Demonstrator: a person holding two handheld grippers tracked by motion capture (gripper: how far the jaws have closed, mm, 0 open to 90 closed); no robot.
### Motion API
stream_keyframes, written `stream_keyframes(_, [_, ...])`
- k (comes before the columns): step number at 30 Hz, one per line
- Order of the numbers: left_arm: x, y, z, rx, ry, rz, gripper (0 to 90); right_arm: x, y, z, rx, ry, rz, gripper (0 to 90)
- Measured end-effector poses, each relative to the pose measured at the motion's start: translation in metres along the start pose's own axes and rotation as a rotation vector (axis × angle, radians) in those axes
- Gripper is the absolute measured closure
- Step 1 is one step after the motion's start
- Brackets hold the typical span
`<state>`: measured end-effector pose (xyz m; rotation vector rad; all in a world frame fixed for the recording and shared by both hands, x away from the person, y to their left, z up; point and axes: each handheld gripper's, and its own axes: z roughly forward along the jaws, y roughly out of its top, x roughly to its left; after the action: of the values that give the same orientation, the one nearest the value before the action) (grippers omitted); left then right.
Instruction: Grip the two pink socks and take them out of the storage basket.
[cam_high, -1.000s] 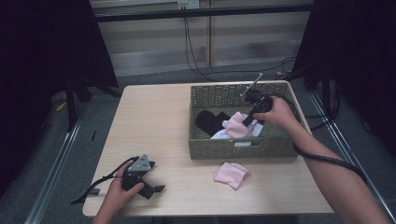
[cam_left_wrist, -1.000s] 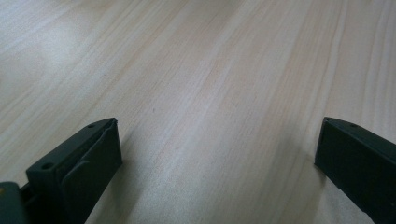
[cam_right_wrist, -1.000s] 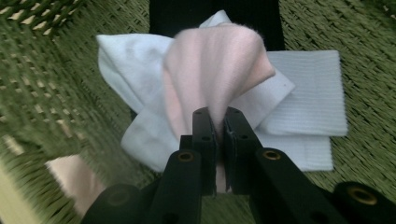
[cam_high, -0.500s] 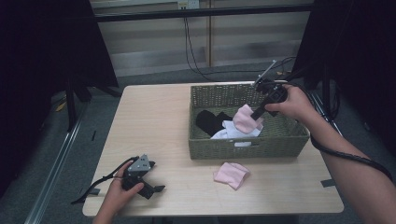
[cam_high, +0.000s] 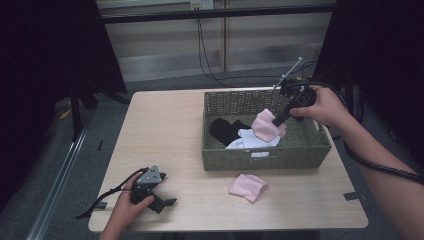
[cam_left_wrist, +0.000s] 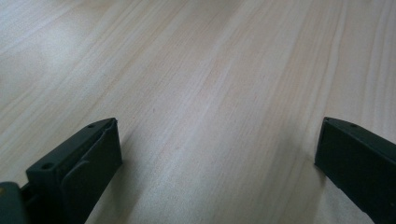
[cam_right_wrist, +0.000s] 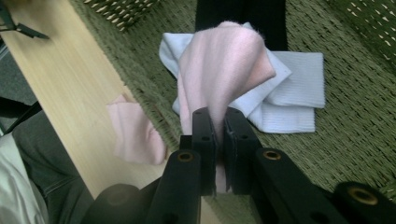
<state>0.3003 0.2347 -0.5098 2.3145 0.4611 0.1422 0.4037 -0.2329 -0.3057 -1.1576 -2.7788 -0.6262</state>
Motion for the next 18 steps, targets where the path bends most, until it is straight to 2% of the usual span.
stream_keyframes(7, [0.0,0.0,0.0,0.0,0.0,0.0,0.0,0.015,-0.001,-0.011,-0.016,0.011,-0.04,83.9])
stream_keyframes(18, [0.0,0.0,0.0,-0.004,0.003,-0.001,0.0,0.03,-0.009,-0.022,-0.048,0.041,-0.069,83.8])
